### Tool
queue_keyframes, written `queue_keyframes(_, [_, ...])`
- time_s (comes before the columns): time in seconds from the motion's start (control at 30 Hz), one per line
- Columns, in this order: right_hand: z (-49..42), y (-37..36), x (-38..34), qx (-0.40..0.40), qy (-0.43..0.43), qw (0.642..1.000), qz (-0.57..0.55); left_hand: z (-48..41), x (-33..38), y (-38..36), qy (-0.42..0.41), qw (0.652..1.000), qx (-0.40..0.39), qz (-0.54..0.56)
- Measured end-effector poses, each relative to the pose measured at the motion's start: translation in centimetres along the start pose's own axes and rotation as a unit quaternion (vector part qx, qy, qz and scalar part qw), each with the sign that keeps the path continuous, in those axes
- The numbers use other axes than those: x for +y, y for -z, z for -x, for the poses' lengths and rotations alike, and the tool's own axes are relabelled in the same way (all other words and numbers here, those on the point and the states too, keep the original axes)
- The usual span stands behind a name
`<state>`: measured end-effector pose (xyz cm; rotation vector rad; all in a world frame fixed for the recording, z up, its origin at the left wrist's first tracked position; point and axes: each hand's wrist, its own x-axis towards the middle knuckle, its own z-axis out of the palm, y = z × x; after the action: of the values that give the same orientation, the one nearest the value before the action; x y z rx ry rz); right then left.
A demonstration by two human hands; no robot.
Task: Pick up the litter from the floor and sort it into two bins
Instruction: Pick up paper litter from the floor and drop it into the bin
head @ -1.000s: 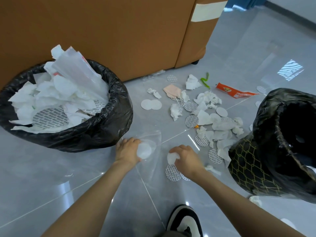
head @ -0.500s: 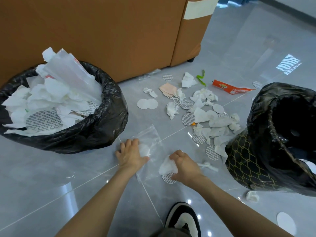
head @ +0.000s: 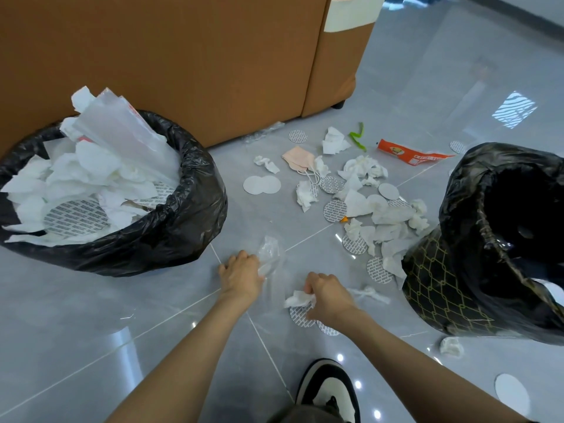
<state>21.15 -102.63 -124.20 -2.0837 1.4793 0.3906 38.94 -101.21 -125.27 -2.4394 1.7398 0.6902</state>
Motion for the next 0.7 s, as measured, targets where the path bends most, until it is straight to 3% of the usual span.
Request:
queue_keyframes(0.2, [0.3, 0.0, 0.8, 0.001, -0.034, 0.997, -0.070, 0.6, -0.6, 2.4, 0.009, 0.981, 0.004, 0.191])
queue_keyframes(0.3, [0.3, 0.4, 0.8, 0.040, -0.073, 0.980, -0.181, 0.9, -0.8, 4.4, -0.001, 0.966, 0.043, 0.256])
queue_keyframes(0.37, [0.4, 1.2, 0.5, 0.092, -0.100, 0.942, -0.306, 1.0, -0.1, 6.0, -0.002, 0.954, 0.066, 0.293])
queue_keyframes(0.47, [1.0, 3.4, -0.8, 0.165, -0.101, 0.839, -0.508, 1.3, 0.9, 8.8, -0.030, 0.949, 0.094, 0.299])
queue_keyframes(0.53, [1.4, 5.5, -2.2, 0.194, -0.079, 0.783, -0.586, 2.2, 1.2, 11.0, -0.084, 0.937, 0.135, 0.311])
queue_keyframes(0.7, [2.4, 10.6, -7.3, 0.214, 0.006, 0.731, -0.647, 6.3, 1.2, 17.9, -0.141, 0.866, 0.246, 0.412])
